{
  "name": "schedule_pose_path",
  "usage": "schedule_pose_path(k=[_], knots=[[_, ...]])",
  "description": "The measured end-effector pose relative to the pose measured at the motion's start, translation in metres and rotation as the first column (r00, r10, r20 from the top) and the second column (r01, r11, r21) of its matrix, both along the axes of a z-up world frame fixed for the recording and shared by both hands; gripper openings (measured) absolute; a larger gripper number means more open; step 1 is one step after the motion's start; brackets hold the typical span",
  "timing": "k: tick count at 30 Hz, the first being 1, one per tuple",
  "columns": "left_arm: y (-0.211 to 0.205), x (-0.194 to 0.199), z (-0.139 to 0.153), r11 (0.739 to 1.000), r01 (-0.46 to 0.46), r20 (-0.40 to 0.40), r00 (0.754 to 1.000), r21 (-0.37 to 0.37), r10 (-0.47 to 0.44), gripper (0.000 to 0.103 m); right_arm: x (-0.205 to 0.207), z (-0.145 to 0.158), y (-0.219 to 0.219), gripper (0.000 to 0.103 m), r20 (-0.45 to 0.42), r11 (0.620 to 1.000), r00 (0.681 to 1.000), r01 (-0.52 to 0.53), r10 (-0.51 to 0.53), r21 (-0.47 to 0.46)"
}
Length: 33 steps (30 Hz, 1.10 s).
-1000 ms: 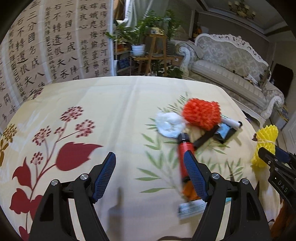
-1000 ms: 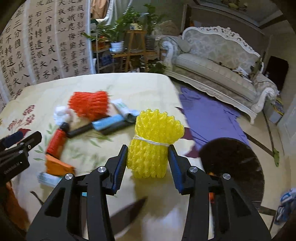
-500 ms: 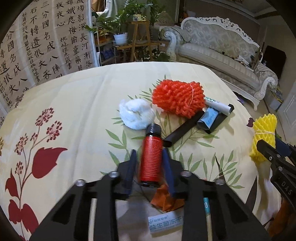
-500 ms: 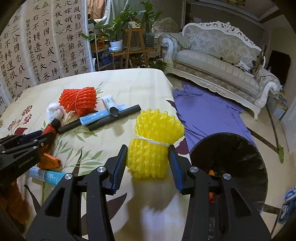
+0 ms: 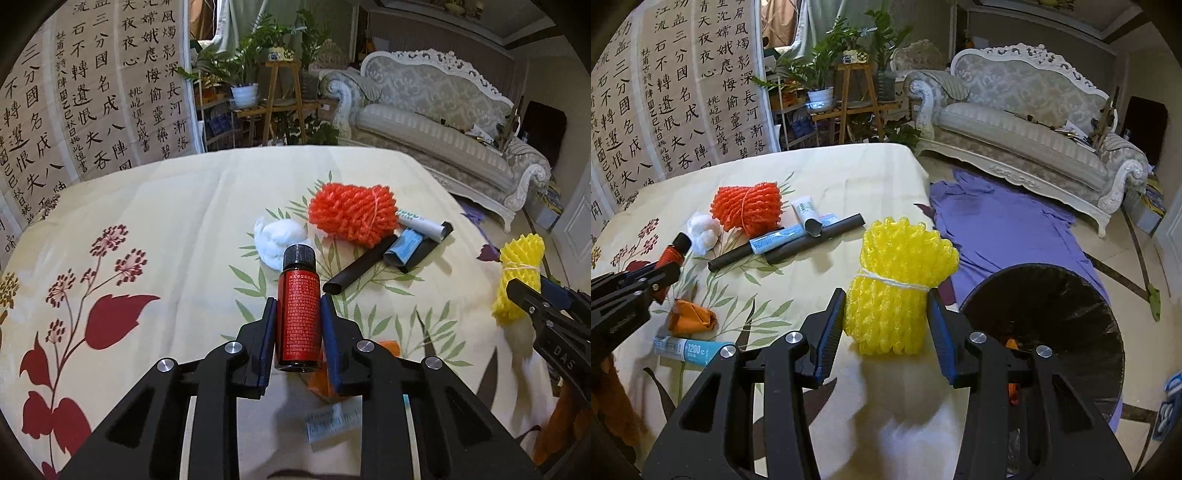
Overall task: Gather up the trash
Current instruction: 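Carry the yellow foam net and red bottle over the bin and release them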
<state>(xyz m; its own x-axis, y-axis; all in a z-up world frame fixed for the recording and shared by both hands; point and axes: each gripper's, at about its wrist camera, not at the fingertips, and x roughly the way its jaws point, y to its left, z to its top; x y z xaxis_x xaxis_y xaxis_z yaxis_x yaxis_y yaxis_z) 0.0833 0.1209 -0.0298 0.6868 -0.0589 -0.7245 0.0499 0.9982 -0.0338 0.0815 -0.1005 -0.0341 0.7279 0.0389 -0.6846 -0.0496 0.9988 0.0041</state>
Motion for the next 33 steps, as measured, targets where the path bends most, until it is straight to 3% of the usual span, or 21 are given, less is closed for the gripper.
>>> schedule_pose_path(k=[7, 12, 21, 33], knots=[[-0.017, -0.023, 0.018, 0.998, 0.053, 0.041, 0.998, -0.024, -0.052, 0.025, -0.018, 0.008, -0.021, 0.043, 0.023, 0.999, 0.999, 0.042, -0.042, -0.002], [-0.052, -0.037, 0.027, 0.99, 0.136, 0.068, 0.989, -0.04, -0.133, 0.025, -0.034, 0.011, -0.049, 0.043, 0.032, 0.995, 0.994, 0.104, -0.104, -0.009], [-0.144, -0.037, 0.022, 0.951, 0.307, 0.076, 0.949, -0.025, -0.305, 0.025, -0.055, 0.004, -0.116, 0.043, 0.025, 0.968, 0.968, 0.249, -0.249, -0.012], [-0.227, -0.015, 0.004, 0.908, 0.418, 0.048, 0.907, 0.018, -0.419, 0.025, -0.053, -0.005, -0.181, 0.043, 0.021, 0.939, 0.938, 0.345, -0.345, 0.011]])
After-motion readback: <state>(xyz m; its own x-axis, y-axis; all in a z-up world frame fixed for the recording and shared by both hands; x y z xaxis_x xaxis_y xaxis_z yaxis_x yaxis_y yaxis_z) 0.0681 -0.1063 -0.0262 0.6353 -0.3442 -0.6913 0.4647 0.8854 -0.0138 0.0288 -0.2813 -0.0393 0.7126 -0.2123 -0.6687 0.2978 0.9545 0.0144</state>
